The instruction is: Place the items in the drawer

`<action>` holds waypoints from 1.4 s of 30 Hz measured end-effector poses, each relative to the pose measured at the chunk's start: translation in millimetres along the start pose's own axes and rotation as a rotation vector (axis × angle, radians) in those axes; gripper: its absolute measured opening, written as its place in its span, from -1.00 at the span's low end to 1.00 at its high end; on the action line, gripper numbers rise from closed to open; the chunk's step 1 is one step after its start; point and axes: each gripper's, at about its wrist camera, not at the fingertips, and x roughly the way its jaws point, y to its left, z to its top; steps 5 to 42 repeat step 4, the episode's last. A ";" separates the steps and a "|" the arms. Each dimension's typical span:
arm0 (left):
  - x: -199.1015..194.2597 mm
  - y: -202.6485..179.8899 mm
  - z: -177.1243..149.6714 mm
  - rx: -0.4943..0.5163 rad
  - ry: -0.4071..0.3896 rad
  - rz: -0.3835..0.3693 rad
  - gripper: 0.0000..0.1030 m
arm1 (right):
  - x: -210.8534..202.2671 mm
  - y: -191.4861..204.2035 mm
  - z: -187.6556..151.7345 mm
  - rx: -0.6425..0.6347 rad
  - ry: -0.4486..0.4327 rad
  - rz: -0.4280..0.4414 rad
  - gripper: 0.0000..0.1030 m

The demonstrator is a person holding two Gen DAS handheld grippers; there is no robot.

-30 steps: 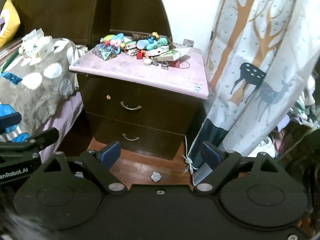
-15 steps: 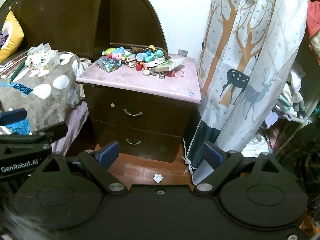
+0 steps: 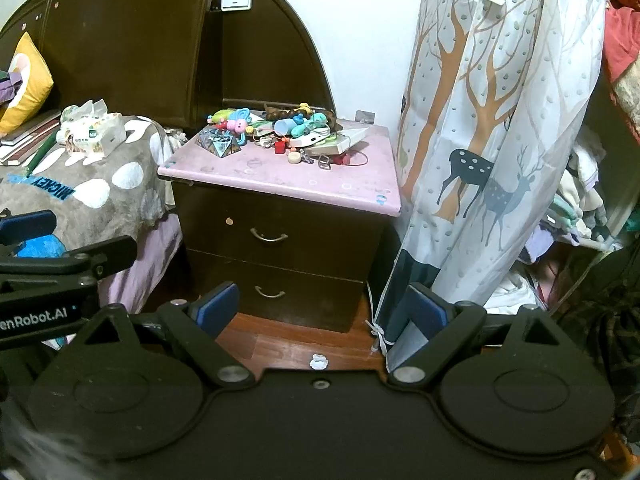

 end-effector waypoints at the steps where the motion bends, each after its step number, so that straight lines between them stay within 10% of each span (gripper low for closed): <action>1: 0.8 -0.1 -0.1 -0.001 0.002 0.000 0.76 | 0.1 0.2 -0.2 -0.003 -0.001 -0.002 0.78; 42: 3.0 -0.6 -0.6 -0.004 0.009 0.000 0.76 | 1.0 0.4 -0.9 -0.007 0.000 0.000 0.78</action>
